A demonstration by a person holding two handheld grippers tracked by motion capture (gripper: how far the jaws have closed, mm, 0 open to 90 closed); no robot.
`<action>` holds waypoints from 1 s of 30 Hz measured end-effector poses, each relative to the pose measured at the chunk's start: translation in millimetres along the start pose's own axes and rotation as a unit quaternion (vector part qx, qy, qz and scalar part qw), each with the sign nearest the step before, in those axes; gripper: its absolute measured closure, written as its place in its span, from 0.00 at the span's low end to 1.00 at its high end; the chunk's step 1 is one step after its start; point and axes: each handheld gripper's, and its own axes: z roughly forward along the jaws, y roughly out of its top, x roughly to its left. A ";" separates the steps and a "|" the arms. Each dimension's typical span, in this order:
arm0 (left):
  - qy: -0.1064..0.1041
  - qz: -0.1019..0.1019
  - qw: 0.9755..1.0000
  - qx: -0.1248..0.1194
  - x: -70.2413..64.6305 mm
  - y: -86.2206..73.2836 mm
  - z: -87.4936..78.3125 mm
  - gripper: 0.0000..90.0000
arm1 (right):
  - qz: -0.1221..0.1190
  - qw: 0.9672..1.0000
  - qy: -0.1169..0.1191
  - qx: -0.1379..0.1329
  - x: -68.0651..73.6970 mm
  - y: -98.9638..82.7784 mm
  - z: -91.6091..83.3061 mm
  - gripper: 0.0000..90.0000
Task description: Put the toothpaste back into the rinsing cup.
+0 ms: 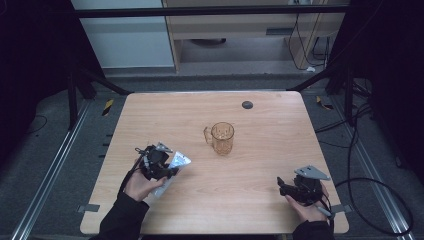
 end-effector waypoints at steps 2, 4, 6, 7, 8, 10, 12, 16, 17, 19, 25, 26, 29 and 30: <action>0.007 -0.005 1.000 -0.028 -0.5 1.0 -7.3 0.79 | 0.001 1.000 0.000 0.000 0.2 -0.1 0.1 0.23; 0.014 -0.005 0.999 -0.047 -0.6 1.9 -13.9 0.79 | 0.001 1.000 -0.001 0.000 0.0 0.0 0.2 0.23; 0.024 -0.008 0.997 -0.067 -1.5 3.1 -17.8 0.79 | 0.001 1.000 -0.001 -0.002 -0.1 0.0 0.1 0.23; 0.030 -0.010 0.997 -0.077 -2.5 4.0 -19.4 0.79 | 0.000 1.000 -0.002 -0.002 -0.1 0.0 0.1 0.23; 0.037 -0.011 0.996 -0.087 -3.7 4.8 -20.9 0.79 | 0.001 1.000 -0.002 -0.002 -0.1 -0.1 0.1 0.23; 0.046 -0.012 0.993 -0.104 -5.8 6.6 -24.9 0.79 | 0.002 1.000 -0.002 0.000 0.3 -0.2 0.2 0.23; 0.056 -0.012 0.991 -0.123 -7.2 8.7 -29.6 0.79 | 0.002 1.000 -0.002 0.000 0.9 -0.2 0.7 0.23; 0.072 -0.017 0.984 -0.164 -8.3 16.4 -39.2 0.79 | 0.001 1.000 -0.004 -0.001 1.4 -0.1 1.1 0.23; 0.071 -0.019 0.981 -0.177 -8.5 18.8 -41.0 0.79 | 0.000 1.000 -0.005 -0.002 1.3 -0.1 0.8 0.23; 0.072 -0.024 0.977 -0.199 -10.1 23.8 -44.1 0.79 | 0.000 1.000 -0.005 -0.005 0.7 -0.3 0.4 0.23; 0.077 -0.030 0.966 -0.245 -17.6 41.0 -45.7 0.79 | 0.001 1.000 -0.005 -0.005 0.5 -0.2 1.2 0.22; 0.077 -0.033 0.964 -0.252 -18.6 43.9 -44.8 0.79 | 0.000 1.000 -0.005 -0.005 0.7 -0.2 1.2 0.22; 0.082 -0.038 0.958 -0.272 -21.1 51.9 -41.6 0.79 | 0.004 1.000 -0.005 -0.006 0.8 -0.1 0.8 0.22; 0.083 -0.042 0.956 -0.279 -21.8 54.5 -40.3 0.79 | 0.004 1.000 -0.005 -0.007 0.7 -0.2 0.8 0.22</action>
